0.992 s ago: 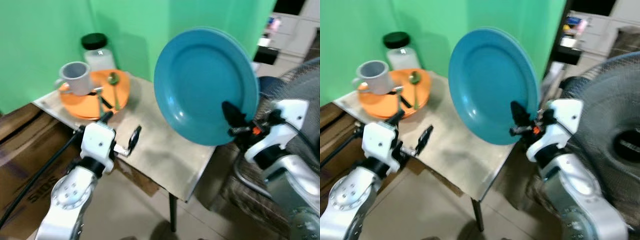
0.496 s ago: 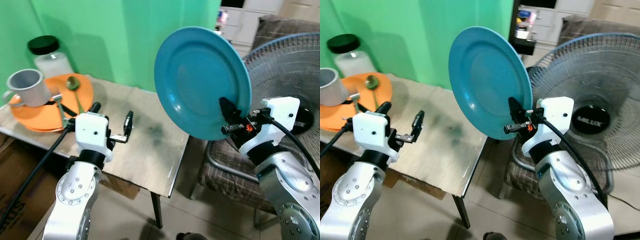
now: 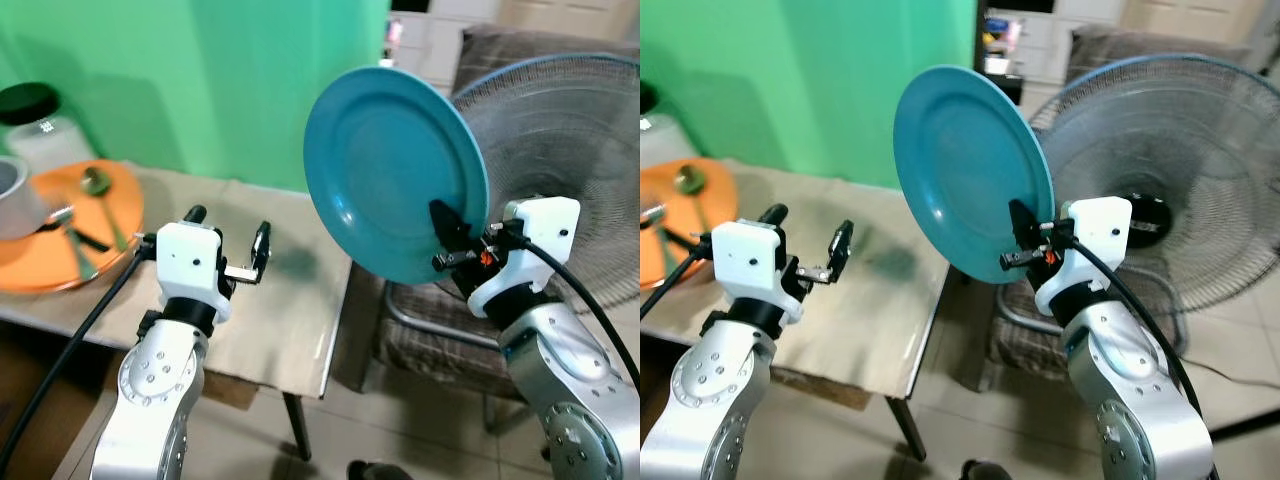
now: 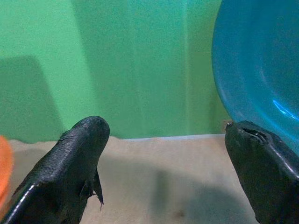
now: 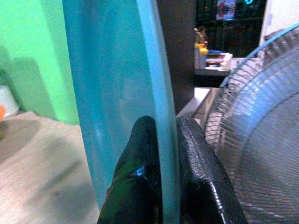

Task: Setting the table

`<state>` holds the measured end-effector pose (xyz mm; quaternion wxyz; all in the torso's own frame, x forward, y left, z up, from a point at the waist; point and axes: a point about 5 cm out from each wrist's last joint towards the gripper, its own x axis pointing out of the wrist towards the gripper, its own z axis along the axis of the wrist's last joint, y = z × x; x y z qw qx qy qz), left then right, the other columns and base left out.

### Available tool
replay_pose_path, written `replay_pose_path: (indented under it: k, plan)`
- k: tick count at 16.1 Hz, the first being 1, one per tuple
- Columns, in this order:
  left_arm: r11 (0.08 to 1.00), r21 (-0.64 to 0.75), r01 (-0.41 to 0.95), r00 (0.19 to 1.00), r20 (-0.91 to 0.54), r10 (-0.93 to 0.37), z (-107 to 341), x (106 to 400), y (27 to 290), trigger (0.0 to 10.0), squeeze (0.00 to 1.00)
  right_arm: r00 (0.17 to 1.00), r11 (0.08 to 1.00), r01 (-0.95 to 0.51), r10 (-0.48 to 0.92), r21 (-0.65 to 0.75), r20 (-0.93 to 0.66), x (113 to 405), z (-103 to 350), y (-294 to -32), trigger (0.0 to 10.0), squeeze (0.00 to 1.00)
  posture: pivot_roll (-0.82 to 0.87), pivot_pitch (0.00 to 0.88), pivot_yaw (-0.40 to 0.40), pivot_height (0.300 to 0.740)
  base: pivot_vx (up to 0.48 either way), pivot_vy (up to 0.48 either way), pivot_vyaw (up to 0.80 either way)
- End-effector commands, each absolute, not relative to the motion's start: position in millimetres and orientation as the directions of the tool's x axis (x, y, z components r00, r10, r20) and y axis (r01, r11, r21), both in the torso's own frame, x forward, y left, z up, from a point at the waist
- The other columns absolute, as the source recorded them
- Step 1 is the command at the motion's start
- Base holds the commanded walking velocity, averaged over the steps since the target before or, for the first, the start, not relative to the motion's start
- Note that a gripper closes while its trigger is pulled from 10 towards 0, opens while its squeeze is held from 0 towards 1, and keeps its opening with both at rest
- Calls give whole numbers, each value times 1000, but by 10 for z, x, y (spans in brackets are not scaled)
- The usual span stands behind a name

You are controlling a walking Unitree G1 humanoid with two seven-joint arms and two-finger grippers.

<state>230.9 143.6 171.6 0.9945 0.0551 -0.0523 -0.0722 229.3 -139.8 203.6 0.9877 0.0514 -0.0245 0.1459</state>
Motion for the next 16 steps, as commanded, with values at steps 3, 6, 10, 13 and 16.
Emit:
replay_pose_path:
  k: [3, 6, 10, 13, 16]
  plan:
    - [984, 103, 148, 983, 95, -157, 1728, 2282, 1410, 10000, 255, 956, 953, -288, 280, 94, 89, 2283, 2060, -1406, 10000, 0, 8, 0, 10, 740, 0, 0, -800]
    - [988, 92, 127, 986, 97, -135, 1744, 2319, 1460, 10000, 255, 959, 954, -278, 269, 111, 90, 2284, 2049, -1374, 10000, 0, -11, 0, 37, 740, 0, 0, -800]
    - [984, 76, 163, 981, 95, -170, 1759, 2326, 1462, 10000, 259, 972, 964, -232, 225, 128, 70, 2214, 1984, -1408, 10000, 0, -20, 0, 65, 740, 0, 0, -800]
    - [972, 125, 200, 970, 115, -215, 1807, 2332, 1392, 10000, 255, 970, 963, -240, 232, 121, 76, 2230, 1992, -1409, 10000, 0, -4, 0, 48, 740, 0, 0, -800]
    - [965, 129, 228, 966, 96, -241, 1784, 2298, 1374, 10000, 255, 967, 960, -252, 244, 120, 75, 2241, 1978, -1381, 10000, 0, -1, 0, 59, 740, 0, 0, -800]
